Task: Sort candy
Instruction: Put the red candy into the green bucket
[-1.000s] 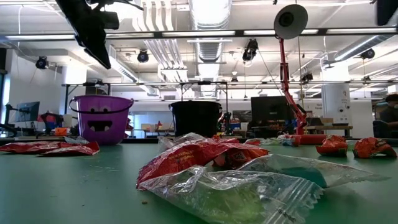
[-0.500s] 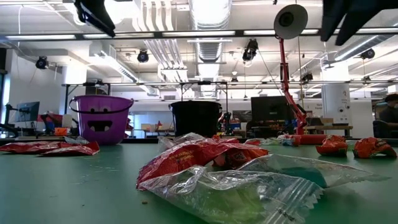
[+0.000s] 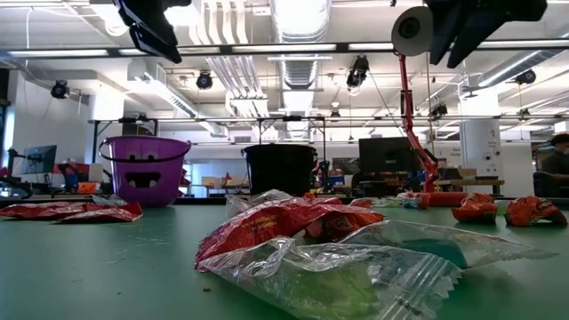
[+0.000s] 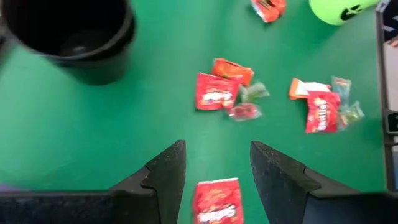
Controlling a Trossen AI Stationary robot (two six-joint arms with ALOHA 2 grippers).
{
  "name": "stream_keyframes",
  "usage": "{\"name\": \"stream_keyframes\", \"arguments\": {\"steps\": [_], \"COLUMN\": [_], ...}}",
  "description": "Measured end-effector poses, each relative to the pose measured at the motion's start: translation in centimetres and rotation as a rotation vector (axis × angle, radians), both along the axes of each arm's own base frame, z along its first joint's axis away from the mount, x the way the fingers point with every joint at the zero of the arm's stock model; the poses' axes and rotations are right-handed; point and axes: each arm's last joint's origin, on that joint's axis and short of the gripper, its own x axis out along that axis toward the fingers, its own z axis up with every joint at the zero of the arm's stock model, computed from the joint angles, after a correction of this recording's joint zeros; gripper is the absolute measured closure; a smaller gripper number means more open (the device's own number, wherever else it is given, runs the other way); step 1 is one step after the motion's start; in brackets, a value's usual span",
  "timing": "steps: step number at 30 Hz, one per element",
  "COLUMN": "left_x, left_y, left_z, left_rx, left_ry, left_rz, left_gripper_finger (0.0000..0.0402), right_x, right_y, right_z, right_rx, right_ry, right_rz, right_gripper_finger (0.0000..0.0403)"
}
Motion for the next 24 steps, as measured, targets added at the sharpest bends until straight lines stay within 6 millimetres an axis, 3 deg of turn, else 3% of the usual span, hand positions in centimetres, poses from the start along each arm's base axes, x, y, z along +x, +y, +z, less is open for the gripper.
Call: {"name": "stream_keyframes", "arguments": {"steps": [13,24], "left_x": [7.6,12.6], "left_y": [-4.2,-7.9], "left_z": [-5.5,-7.3], "left_rx": [-0.065,-0.065], "left_ry": [0.016,0.072], "left_rz": [-0.125,-0.235], "left_gripper_finger": [0.024,0.024], "right_x": [-2.7,-4.2], "right_y": [-5.2,-6.5], "right_z": [3.5,4.7], "right_rx": [-0.106,-0.186], "right_ry": [-0.043,-0.021], "right_rz": [0.039,0.111], "right_gripper_finger": [0.0273,0.0273]}}
